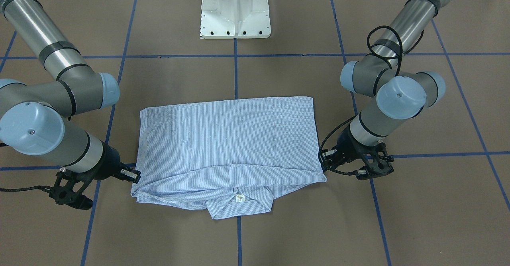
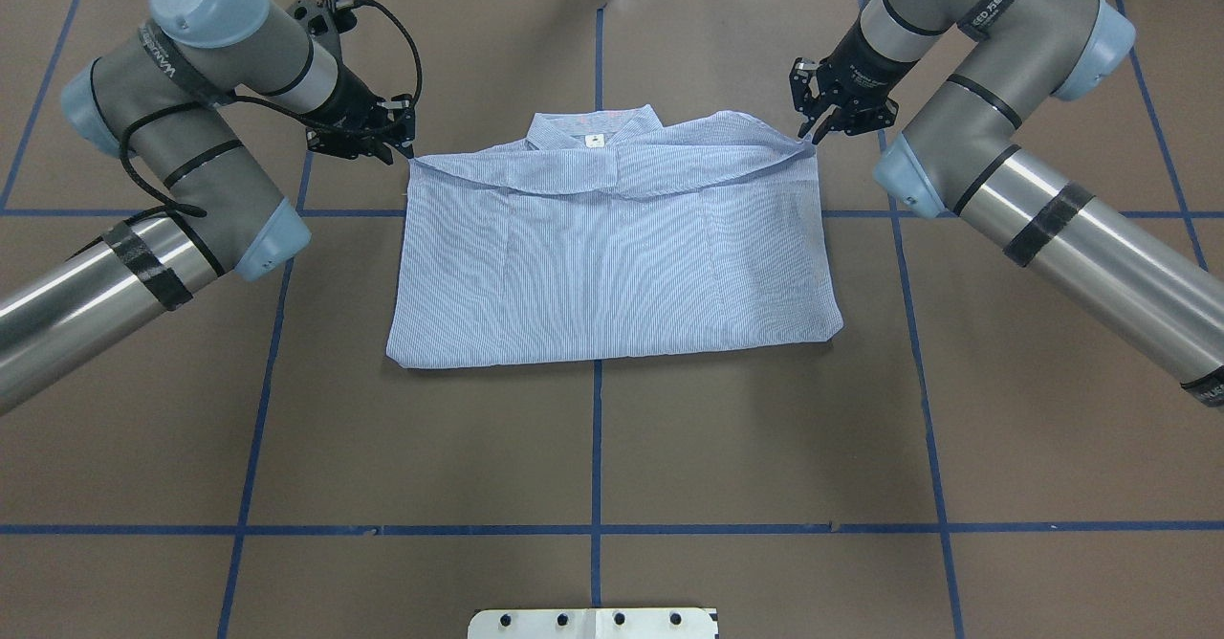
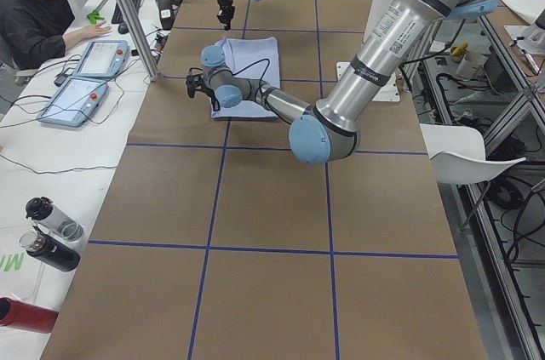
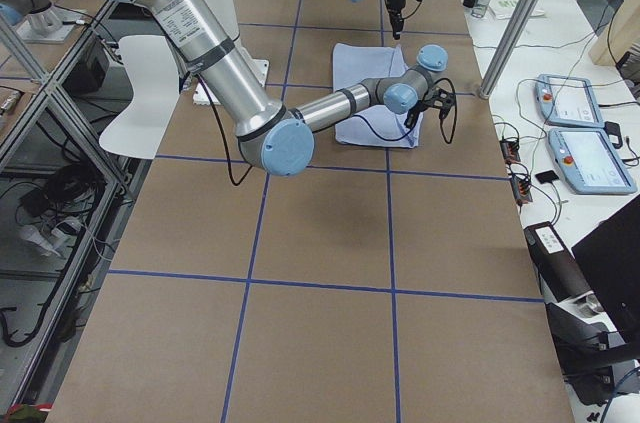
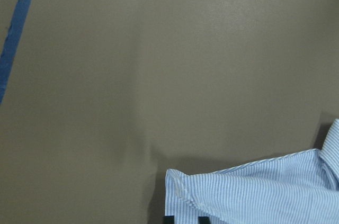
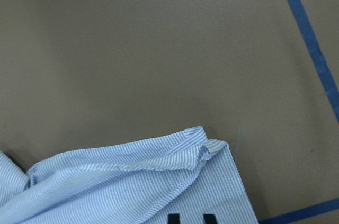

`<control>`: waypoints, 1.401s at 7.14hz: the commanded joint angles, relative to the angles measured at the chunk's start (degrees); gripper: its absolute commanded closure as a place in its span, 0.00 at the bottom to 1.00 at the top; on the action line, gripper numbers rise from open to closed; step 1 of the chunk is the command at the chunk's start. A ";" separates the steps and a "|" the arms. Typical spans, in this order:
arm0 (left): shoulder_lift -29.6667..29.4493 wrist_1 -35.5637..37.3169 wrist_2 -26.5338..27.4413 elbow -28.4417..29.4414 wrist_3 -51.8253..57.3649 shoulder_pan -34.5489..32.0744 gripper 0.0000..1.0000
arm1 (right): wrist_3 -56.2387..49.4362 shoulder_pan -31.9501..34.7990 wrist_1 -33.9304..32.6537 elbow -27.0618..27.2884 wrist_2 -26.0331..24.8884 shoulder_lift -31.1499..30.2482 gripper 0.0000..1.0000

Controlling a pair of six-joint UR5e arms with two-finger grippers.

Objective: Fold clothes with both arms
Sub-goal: 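Release the hem near the collar and raise both grippers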

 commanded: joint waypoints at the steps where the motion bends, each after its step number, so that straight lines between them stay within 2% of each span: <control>1: 0.08 0.07 -0.12 -0.36 0.01 -0.02 0.41 | -0.06 -0.42 1.48 0.20 -0.76 -0.12 0.00; 2: 0.95 0.85 -0.03 -3.41 -0.08 -0.11 0.10 | 0.64 -0.51 5.50 0.72 -0.77 -1.34 0.00; 3: 2.44 1.38 -0.03 -6.84 -0.34 -0.20 0.02 | 1.17 -1.21 7.28 4.56 -0.77 -3.96 0.00; 5: 3.42 4.19 -0.03 -10.46 -0.43 -0.20 0.01 | 1.96 -4.36 6.86 17.45 -0.60 -14.83 0.00; 6: 3.51 4.20 -0.03 -11.00 -0.43 -0.20 0.01 | 2.75 -6.21 6.86 21.34 -0.86 -18.89 0.00; 7: 3.51 4.20 0.06 -11.09 -0.43 -0.20 0.01 | 3.27 -8.31 6.86 22.08 -1.21 -21.11 0.00; 10: 3.60 4.20 0.14 -11.00 -0.43 -0.20 0.01 | 3.28 -13.07 6.86 21.82 -4.20 -22.45 0.01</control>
